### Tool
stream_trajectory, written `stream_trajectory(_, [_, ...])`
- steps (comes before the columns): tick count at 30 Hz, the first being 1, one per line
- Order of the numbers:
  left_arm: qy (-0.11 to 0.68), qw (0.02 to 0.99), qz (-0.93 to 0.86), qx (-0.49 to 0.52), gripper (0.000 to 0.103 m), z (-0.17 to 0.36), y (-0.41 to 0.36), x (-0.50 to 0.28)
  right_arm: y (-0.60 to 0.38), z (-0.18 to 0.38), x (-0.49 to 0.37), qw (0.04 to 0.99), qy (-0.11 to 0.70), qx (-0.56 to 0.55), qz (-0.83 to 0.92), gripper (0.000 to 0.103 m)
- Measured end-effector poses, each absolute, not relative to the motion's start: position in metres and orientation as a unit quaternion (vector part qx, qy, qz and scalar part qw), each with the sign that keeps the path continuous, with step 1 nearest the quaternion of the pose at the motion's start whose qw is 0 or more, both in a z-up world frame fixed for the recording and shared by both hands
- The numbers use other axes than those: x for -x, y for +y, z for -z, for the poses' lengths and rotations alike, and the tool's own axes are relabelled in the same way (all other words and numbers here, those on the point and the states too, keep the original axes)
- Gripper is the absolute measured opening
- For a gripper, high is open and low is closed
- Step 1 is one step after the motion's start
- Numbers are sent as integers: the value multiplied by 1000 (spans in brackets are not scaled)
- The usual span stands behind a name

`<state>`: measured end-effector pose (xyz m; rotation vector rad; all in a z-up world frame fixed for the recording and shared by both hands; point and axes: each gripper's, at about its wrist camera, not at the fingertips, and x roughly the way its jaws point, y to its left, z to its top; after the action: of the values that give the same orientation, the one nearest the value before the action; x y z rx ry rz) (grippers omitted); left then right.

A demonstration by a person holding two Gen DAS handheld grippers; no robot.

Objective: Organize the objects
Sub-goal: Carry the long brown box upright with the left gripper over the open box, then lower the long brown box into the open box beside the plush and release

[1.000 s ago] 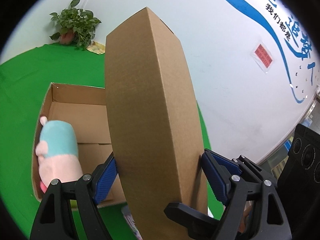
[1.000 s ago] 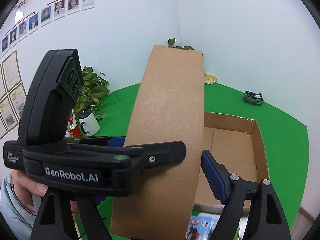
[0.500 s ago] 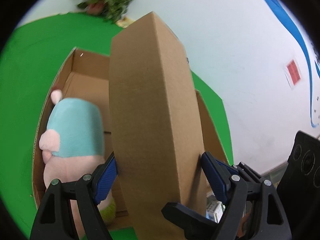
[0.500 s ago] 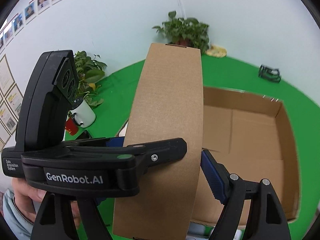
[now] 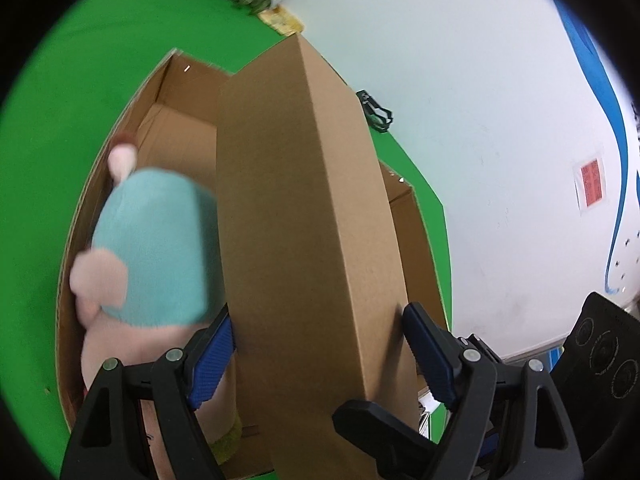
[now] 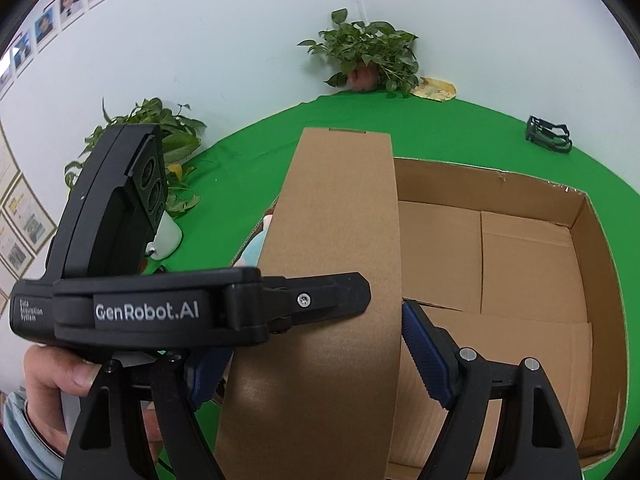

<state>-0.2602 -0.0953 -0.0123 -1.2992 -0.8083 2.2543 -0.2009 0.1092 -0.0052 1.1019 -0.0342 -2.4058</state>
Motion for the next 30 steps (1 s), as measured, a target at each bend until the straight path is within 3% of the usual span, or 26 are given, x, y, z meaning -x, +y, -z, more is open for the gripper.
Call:
stream_trajectory(6, [-265, 230, -818, 456, 82, -12, -82, 258, 122, -22, 193, 233, -20, -380, 895, 79])
stream_trajectory(12, [-258, 236, -799, 490, 82, 3, -69, 276, 142, -25, 208, 215, -39, -386, 896, 79])
stream_trajectory(21, [-224, 217, -775, 550, 79, 41, -59, 271, 168, 25, 226, 209, -80, -429, 875, 79])
stream_trajectory(30, [-205, 147, -838, 483, 79, -2, -126, 214, 171, 75, 232, 183, -113, -476, 853, 79])
